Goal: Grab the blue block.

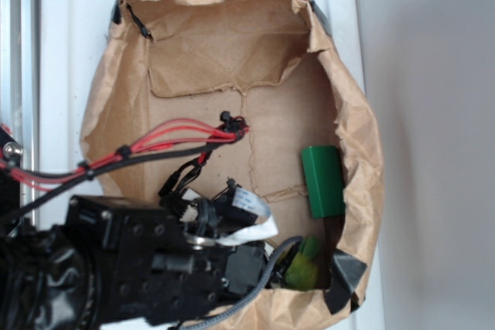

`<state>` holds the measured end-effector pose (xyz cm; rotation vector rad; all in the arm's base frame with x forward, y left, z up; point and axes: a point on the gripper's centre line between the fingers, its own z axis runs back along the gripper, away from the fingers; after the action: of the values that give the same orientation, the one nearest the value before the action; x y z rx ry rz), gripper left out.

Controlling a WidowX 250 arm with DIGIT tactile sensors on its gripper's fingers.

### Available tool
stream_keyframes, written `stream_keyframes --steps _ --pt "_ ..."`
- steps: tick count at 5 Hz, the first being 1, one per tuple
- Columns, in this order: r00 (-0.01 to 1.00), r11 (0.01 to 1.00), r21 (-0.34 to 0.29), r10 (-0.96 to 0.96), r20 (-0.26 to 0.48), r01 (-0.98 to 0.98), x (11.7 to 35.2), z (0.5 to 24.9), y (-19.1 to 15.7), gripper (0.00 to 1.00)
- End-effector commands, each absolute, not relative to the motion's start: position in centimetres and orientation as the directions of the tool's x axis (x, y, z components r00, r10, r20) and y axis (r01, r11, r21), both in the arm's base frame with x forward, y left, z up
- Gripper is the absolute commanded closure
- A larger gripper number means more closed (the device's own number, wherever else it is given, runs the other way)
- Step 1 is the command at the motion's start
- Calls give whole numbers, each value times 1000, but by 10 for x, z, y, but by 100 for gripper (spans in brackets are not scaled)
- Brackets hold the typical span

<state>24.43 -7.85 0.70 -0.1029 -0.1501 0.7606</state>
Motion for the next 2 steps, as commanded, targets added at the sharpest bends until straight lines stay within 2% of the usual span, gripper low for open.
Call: stream_keyframes --steps 1,2 --pt "794 840 -235 541 279 -490 276 34 -11 100" --pt "783 827 -203 562 268 -524 290 46 17 100"
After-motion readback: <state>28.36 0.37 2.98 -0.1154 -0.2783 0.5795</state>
